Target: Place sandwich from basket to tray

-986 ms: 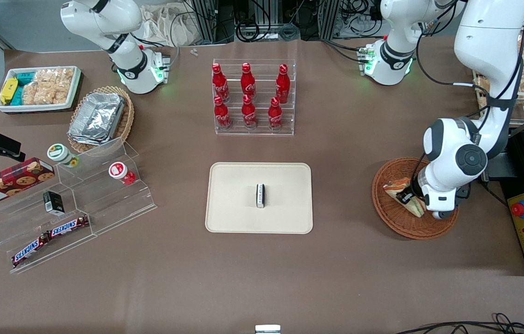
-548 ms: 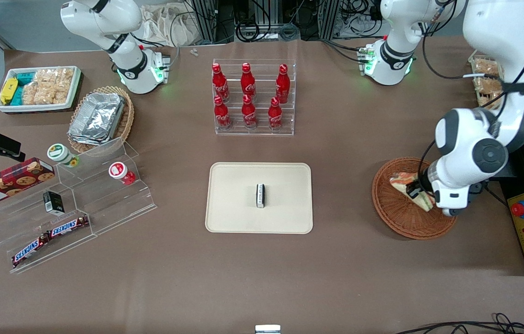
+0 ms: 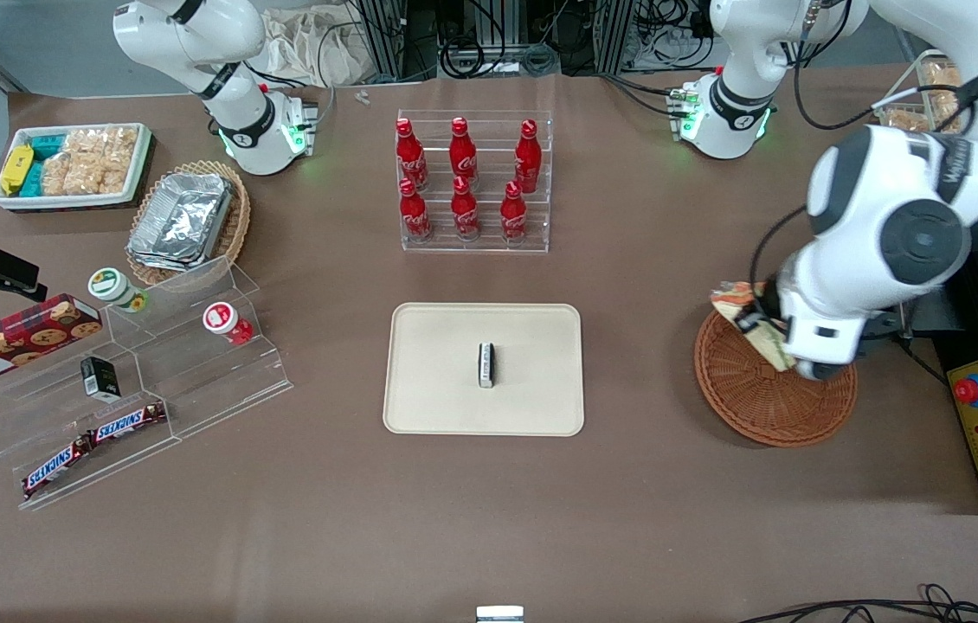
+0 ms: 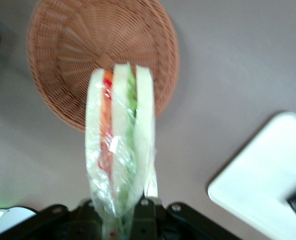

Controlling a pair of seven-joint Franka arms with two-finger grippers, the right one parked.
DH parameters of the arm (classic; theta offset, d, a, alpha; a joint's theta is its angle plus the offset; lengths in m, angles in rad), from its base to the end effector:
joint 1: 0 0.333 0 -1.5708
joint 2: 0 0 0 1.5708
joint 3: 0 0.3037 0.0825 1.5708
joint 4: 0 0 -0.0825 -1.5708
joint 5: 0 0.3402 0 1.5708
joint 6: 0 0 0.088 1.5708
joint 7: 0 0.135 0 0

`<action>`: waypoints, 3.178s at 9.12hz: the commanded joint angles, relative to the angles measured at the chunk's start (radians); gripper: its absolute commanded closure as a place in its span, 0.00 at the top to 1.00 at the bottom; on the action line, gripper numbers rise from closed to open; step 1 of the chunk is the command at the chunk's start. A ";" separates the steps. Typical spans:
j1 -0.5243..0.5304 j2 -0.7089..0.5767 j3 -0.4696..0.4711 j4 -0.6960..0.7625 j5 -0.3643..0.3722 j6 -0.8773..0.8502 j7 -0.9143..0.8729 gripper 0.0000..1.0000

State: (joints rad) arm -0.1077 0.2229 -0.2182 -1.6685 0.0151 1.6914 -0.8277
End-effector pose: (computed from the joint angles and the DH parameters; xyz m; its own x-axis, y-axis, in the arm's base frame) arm 0.5292 -0.1686 0.4349 0.8628 0.4810 -0.1555 0.4669 -0.8762 -0.1197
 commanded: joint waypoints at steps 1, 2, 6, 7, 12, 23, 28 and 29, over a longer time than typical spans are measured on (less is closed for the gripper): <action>-0.009 0.067 -0.167 0.036 0.009 0.022 0.004 0.00; -0.038 0.113 -0.211 0.038 0.038 0.092 0.002 0.00; -0.231 0.335 -0.214 0.033 0.199 0.394 0.002 0.00; -0.227 0.386 -0.214 0.033 0.260 0.489 0.002 0.00; -0.202 0.481 -0.208 0.027 0.345 0.625 0.002 0.26; 0.239 0.177 -0.466 0.072 0.247 0.069 0.308 0.99; 0.470 -0.069 -0.458 0.072 0.151 -0.108 0.562 1.00; 0.496 -0.074 -0.460 0.076 0.152 -0.113 0.574 1.00</action>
State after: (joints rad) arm 0.3576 0.1859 -0.6688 -1.5746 0.1839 1.5934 -0.2744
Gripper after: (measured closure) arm 0.000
